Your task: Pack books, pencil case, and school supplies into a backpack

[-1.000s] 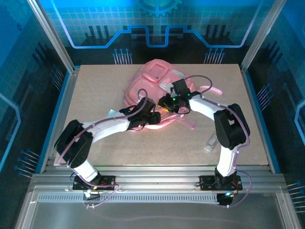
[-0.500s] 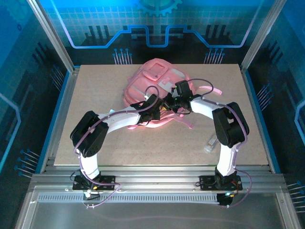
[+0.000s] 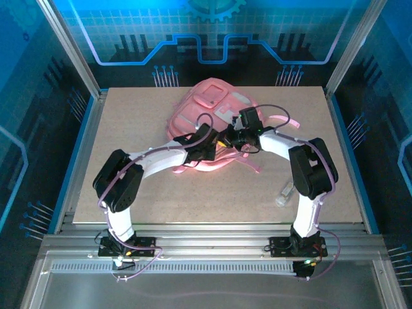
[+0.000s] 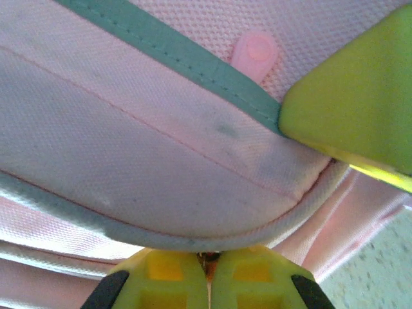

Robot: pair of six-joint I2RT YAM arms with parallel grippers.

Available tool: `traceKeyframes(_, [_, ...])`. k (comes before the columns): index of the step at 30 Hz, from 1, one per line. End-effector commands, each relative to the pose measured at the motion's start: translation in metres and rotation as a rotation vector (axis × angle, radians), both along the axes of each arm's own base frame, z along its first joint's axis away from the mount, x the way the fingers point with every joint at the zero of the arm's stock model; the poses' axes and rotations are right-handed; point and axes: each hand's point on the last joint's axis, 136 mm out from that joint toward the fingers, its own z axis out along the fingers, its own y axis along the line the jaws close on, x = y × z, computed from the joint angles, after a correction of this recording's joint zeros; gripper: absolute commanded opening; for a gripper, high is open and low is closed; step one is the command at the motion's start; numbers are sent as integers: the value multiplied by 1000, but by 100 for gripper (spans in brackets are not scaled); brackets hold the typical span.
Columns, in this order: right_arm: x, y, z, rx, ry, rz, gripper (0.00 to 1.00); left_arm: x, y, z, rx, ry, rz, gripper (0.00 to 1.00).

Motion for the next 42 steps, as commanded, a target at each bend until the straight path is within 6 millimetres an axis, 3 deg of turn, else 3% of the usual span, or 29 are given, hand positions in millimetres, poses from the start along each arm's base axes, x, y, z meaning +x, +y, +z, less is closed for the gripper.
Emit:
traceKeyframes(1, [1, -34, 10, -111, -31, 23, 0, -6, 42, 24, 54, 72, -64, 0])
traceKeyframes(7, [10, -59, 16, -177, -61, 50, 0, -29, 62, 16, 164, 148, -275, 0])
traceKeyframes(12, [14, -73, 27, -232, -84, 136, 0, -9, 94, 8, 309, 107, -248, 0])
traceKeyframes(14, [17, -82, 25, -286, -88, 144, 0, -2, 97, 10, 314, 76, -232, 0])
traceKeyframes(18, [37, -106, 30, -316, -88, 47, 0, -17, 59, 27, 178, 71, -315, 0])
traceKeyframes(21, [49, -104, 48, -269, -102, 9, 0, -38, 16, 42, 95, 56, -389, 0])
traceKeyframes(23, [50, -97, 61, -231, -111, 6, 11, -48, -10, 52, 21, 56, -406, 0])
traceKeyframes(25, [48, -95, 73, -207, -112, -2, 35, -50, -32, 59, -56, 50, -388, 0])
traceKeyframes(27, [40, -101, 82, -223, -107, -20, 52, -47, -49, 65, -115, 45, -370, 0])
traceKeyframes(28, [33, -105, 86, -239, -103, -30, 56, -46, -57, 68, -141, 44, -369, 0])
traceKeyframes(34, [-18, -128, 92, -259, -51, -91, 61, -39, -99, 81, -197, 60, -444, 0])
traceKeyframes(39, [-57, -118, 72, -143, 54, -137, 61, -37, -120, 80, -242, 97, -483, 0])
traceKeyframes(42, [-62, -110, 64, -74, 72, -183, 61, -40, -127, 80, -256, 100, -499, 0])
